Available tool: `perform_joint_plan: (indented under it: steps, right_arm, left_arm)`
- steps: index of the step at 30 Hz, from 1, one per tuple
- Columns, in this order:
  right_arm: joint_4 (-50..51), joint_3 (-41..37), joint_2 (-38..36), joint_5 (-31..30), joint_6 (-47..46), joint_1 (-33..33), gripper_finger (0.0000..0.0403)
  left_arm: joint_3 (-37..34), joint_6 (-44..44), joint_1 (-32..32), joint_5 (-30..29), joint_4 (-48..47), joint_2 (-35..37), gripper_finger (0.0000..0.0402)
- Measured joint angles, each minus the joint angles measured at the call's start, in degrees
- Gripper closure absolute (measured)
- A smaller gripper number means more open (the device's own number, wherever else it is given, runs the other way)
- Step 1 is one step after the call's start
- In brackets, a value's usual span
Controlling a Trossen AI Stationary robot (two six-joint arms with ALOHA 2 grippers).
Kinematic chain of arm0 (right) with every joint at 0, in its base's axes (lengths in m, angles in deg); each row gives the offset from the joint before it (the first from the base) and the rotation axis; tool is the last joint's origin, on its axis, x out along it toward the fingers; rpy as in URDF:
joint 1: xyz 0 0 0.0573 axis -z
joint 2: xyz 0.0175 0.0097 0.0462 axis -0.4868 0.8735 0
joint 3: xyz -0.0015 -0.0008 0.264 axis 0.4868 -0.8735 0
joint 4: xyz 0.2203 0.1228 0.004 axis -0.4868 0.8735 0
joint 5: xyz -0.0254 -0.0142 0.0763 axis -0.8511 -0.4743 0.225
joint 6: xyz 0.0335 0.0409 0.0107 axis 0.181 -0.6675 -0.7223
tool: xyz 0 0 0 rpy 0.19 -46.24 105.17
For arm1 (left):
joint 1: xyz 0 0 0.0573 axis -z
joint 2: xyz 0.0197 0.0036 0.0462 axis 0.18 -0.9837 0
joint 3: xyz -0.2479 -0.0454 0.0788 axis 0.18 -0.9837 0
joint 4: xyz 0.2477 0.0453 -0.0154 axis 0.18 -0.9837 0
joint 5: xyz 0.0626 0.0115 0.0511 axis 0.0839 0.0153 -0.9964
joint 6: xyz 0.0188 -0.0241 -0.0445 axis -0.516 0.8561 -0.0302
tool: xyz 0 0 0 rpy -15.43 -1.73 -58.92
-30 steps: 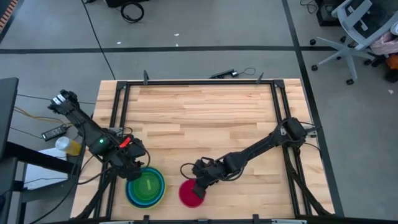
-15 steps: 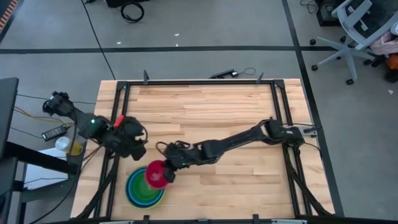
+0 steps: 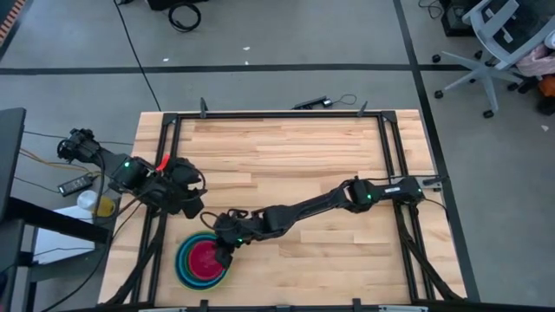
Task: Nest bowls inside each other
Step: Stack the red bowl on top of the transparent green bowl, then return to Home Position
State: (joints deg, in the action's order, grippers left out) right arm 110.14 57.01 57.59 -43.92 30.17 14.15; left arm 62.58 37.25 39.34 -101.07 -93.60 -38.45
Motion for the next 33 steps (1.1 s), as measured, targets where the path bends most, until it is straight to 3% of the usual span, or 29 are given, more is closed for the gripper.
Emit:
perform_joint_plan:
  steps: [4,7,12,18,26,30,33]
  right_arm:
    - [1.0,0.1,-0.1,-0.6,-1.3,0.0,0.0257]
    - [3.4,0.0,-0.7,-4.6,-3.6,0.1,0.0219]
    - [8.8,0.0,-5.0,-13.4,-2.6,0.1,0.0206]
    - [10.6,-0.3,-5.7,-2.6,1.6,0.3,0.0252]
    - [10.2,-3.0,-4.1,-3.1,0.9,-1.4,0.0343]
    - [-3.2,-8.3,-3.9,2.2,0.3,-1.4,0.0390]
    - [-10.8,-10.6,-3.8,7.4,-0.6,-1.5,0.0394]
  left_arm:
    - [0.0,-3.4,0.0,-0.2,0.6,0.0,0.0208]
    - [0.0,-5.7,0.0,0.0,0.0,0.0,0.0208]
    - [0.0,-2.7,0.1,0.2,-0.8,0.0,0.0208]
    - [0.0,-4.3,0.2,-0.2,-0.2,0.5,0.0231]
    - [0.0,-3.9,0.1,-0.3,0.1,1.2,0.0256]
    - [0.0,-3.9,0.1,-0.3,0.9,1.1,0.0258]
    - [0.0,-3.9,0.1,-0.4,1.4,1.1,0.0258]
